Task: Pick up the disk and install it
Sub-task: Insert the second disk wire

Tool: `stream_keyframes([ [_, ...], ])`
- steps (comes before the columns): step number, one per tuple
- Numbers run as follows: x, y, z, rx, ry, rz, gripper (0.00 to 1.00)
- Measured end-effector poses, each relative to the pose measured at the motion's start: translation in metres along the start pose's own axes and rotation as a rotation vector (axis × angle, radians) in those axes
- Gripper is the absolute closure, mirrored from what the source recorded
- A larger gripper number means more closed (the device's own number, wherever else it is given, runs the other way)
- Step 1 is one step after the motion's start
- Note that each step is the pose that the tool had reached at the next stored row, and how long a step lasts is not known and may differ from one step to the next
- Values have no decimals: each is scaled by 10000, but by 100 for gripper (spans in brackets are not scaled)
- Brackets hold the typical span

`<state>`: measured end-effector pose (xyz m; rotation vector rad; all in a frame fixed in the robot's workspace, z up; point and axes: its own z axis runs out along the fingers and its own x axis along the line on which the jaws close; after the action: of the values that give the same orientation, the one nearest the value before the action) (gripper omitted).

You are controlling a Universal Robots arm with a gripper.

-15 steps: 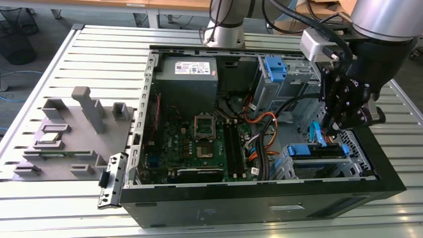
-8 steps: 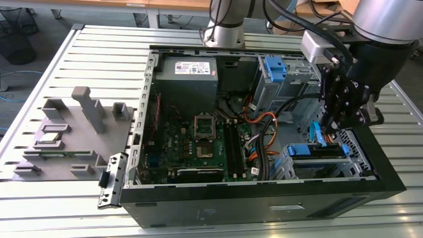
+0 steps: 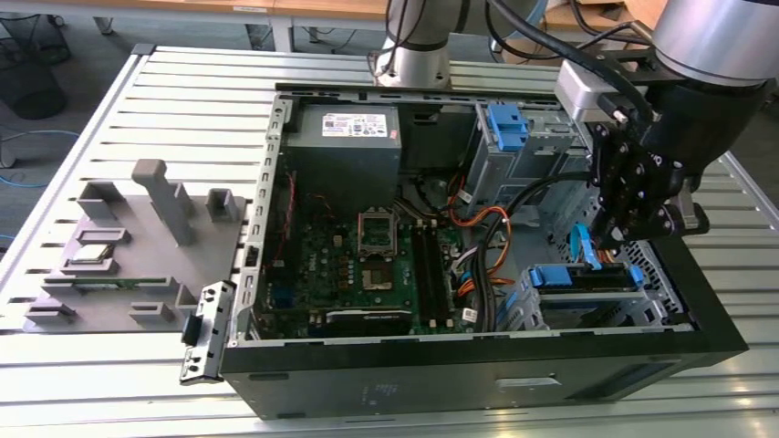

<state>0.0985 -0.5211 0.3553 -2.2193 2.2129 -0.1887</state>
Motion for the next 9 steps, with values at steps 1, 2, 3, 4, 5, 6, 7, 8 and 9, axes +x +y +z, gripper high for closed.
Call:
stream_keyframes([
  [1,1,0,1,0,-1,0,76],
  [2,1,0,1,0,-1,0,76],
  [3,1,0,1,0,-1,0,76],
  [4,2,0,0,0,0,0,77],
  [5,2,0,0,0,0,0,77],
  [6,2,0,1,0,-1,0,84],
  [7,2,0,1,0,0,0,84],
  [8,3,0,1,0,-1,0,89],
  [9,3,0,1,1,-1,0,89],
])
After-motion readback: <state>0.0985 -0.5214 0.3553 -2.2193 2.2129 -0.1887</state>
